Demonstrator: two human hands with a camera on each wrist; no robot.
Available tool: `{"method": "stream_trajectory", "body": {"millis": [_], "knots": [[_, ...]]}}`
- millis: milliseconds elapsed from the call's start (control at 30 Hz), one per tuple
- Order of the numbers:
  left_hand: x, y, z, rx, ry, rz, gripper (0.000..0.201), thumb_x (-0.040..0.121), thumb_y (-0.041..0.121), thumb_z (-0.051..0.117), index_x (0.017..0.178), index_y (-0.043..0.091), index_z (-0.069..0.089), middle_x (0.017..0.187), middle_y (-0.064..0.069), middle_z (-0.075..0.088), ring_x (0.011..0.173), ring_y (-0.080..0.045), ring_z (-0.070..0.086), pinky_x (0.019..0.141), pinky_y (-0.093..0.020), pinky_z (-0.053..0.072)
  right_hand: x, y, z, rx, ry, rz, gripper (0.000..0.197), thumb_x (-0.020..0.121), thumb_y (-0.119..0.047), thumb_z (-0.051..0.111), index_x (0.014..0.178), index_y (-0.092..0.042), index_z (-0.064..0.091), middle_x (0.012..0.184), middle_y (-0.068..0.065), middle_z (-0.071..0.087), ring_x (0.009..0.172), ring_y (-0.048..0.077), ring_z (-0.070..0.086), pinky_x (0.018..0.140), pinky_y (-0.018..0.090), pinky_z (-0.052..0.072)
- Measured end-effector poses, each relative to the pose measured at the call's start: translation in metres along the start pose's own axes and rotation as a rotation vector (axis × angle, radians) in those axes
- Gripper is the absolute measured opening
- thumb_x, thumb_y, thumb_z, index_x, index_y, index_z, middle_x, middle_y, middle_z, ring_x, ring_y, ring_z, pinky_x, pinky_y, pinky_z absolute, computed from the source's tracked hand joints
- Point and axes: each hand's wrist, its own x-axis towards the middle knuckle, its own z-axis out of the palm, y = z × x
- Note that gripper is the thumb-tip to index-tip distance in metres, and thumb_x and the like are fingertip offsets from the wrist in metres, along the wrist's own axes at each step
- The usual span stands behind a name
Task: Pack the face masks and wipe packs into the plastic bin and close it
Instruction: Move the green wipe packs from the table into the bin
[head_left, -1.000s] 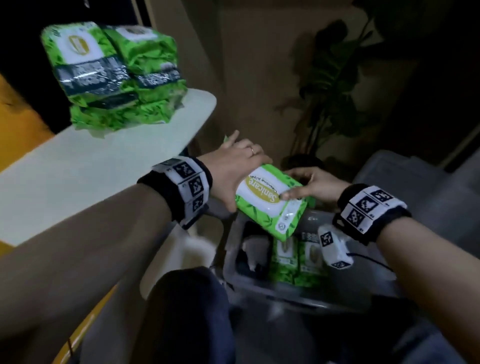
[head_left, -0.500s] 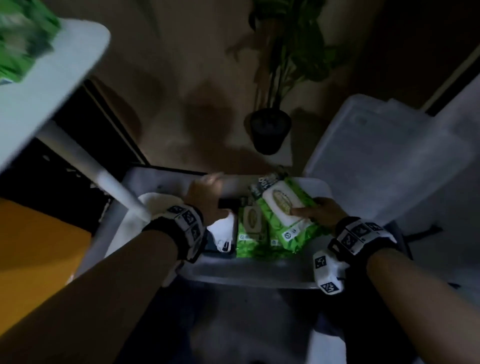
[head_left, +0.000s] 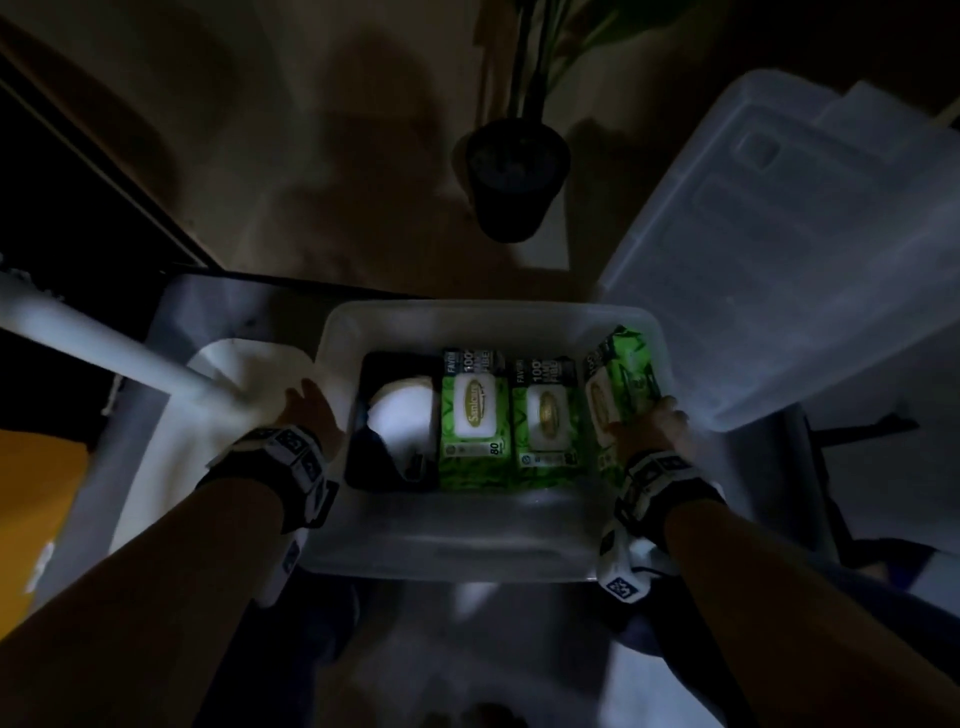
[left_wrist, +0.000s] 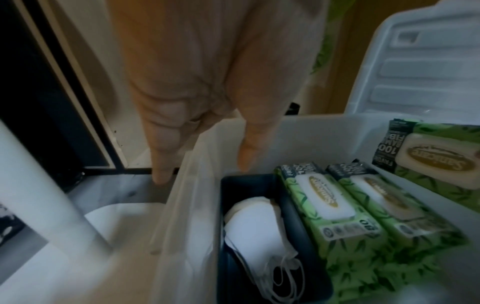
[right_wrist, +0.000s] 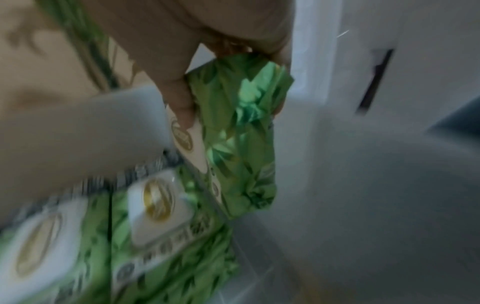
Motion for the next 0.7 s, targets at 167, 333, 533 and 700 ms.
{"method": "stream_trajectory", "body": {"millis": [167, 333, 533, 700], "knots": [[0.009, 0.009, 0.002, 0.090, -0.008, -0.005, 0.059, 0.101, 0.009, 0.037, 0.147, -0.011, 0.005, 0.147, -0.030, 0.032, 0.134, -0.039, 0.038, 0.108, -0.039, 0.033, 0.010, -0.001, 0.033, -0.041, 0.044, 0.007, 0.064, 0.092, -0.017, 0.051, 0.142, 0.000, 0.016, 0.144, 0.021, 0.034, 0.126, 0.038, 0.044, 0.098, 0.041, 0.041], [0.016, 0.012, -0.013, 0.229, -0.033, 0.005, 0.029, 0.095, 0.003, 0.046, 0.119, -0.010, 0.055, 0.128, -0.025, 0.055, 0.121, -0.037, 0.052, 0.096, -0.036, 0.045, 0.027, 0.001, 0.052, -0.076, -0.018, -0.027, 0.058, 0.093, -0.013, 0.045, 0.143, -0.006, 0.017, 0.147, 0.025, 0.027, 0.129, 0.042, 0.038, 0.102, 0.043, 0.036], [0.018, 0.013, -0.014, 0.275, -0.013, 0.045, 0.025, 0.091, 0.003, 0.051, 0.112, -0.008, 0.060, 0.120, -0.024, 0.059, 0.114, -0.036, 0.057, 0.088, -0.035, 0.049, 0.037, 0.000, 0.074, -0.285, -0.281, -0.044, 0.049, 0.101, -0.022, 0.029, 0.144, 0.000, 0.023, 0.152, 0.018, 0.025, 0.141, 0.032, 0.024, 0.116, 0.041, 0.018], [0.021, 0.006, -0.013, 0.274, 0.017, 0.066, 0.027, 0.089, 0.003, 0.051, 0.114, -0.005, 0.059, 0.123, -0.022, 0.058, 0.116, -0.035, 0.056, 0.090, -0.034, 0.049, 0.040, 0.003, 0.088, -0.376, -0.421, -0.062, 0.051, 0.101, -0.021, 0.029, 0.145, 0.003, 0.019, 0.153, 0.021, 0.023, 0.141, 0.034, 0.022, 0.117, 0.044, 0.017]]}}
